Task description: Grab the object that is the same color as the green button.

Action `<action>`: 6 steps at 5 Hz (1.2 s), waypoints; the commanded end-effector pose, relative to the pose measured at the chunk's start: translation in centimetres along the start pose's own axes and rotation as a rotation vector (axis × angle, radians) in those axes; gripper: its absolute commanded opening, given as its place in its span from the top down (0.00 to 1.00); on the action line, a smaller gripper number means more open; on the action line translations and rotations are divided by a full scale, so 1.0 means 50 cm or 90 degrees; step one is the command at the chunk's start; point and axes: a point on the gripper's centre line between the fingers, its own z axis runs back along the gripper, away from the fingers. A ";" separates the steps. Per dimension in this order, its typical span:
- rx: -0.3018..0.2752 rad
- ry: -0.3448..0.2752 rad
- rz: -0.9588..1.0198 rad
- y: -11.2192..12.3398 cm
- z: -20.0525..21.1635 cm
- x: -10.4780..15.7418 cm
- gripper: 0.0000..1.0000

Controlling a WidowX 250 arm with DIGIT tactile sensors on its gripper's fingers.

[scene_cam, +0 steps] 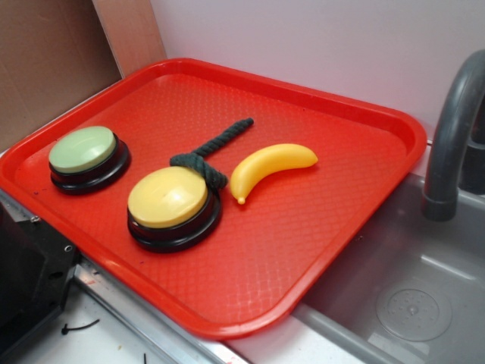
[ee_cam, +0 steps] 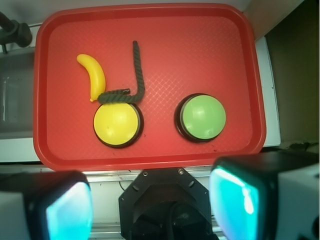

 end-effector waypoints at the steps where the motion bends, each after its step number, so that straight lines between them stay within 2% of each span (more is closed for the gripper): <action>1: 0.000 0.000 0.000 0.000 0.000 0.000 0.00; 2: -0.016 -0.043 0.032 0.017 -0.044 0.048 0.00; 3: -0.018 -0.034 0.088 0.034 -0.093 0.086 0.00; 4: 0.004 -0.034 0.147 0.046 -0.154 0.141 0.00; 5: 0.043 -0.021 0.180 0.045 -0.235 0.202 0.00; 6: -0.018 0.019 0.166 0.047 -0.304 0.238 0.00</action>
